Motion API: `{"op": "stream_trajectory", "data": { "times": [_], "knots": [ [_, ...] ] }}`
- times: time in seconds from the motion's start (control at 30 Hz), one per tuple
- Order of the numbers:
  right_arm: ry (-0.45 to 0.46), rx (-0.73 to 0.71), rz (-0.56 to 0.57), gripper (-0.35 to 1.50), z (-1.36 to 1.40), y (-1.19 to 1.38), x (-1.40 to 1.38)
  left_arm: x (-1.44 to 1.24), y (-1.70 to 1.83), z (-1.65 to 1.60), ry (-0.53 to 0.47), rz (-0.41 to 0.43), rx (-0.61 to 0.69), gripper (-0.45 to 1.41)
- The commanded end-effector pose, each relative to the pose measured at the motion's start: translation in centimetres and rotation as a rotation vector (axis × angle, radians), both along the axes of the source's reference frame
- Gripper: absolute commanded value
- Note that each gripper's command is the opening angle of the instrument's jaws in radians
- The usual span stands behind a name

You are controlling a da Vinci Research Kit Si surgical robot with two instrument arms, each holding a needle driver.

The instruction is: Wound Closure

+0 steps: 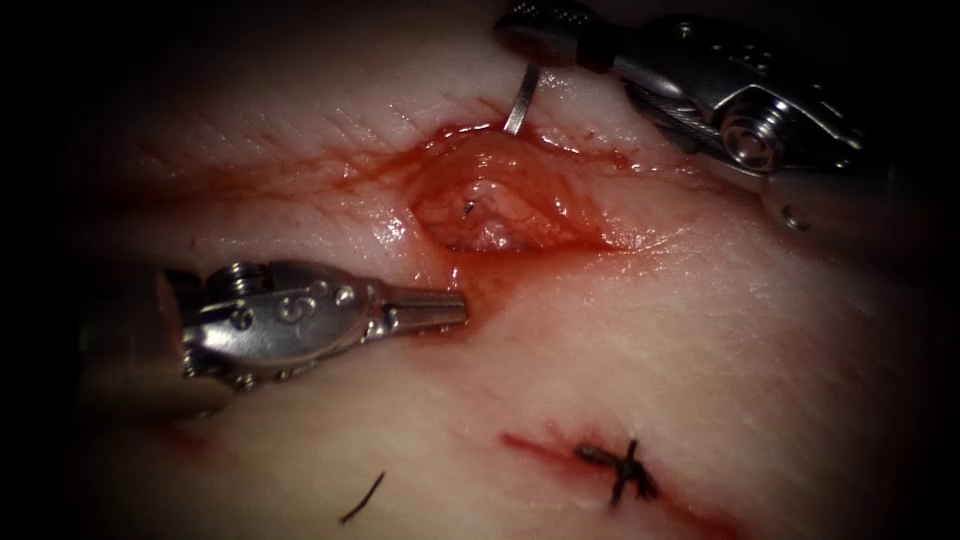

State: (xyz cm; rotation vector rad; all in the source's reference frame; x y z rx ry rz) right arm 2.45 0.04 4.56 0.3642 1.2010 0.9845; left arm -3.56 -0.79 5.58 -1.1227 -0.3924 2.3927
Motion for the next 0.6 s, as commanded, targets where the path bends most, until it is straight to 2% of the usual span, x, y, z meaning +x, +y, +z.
{"op": "stream_trajectory", "data": {
  "times": [0.03,0.27,0.6],
  "knots": [
    [0.012,0.018,0.002,-0.35,0.02,0.00,0.12,-0.05,0.00,0.06,-0.001,0.000,-0.001,-0.18],
    [0.053,0.204,0.013,-0.35,0.14,-0.23,0.18,0.00,0.03,0.03,-0.006,0.005,0.003,-0.18],
    [0.105,0.349,0.005,-0.35,0.14,-0.58,0.28,0.03,0.04,0.02,-0.008,0.008,0.006,-0.18]
  ]
}}
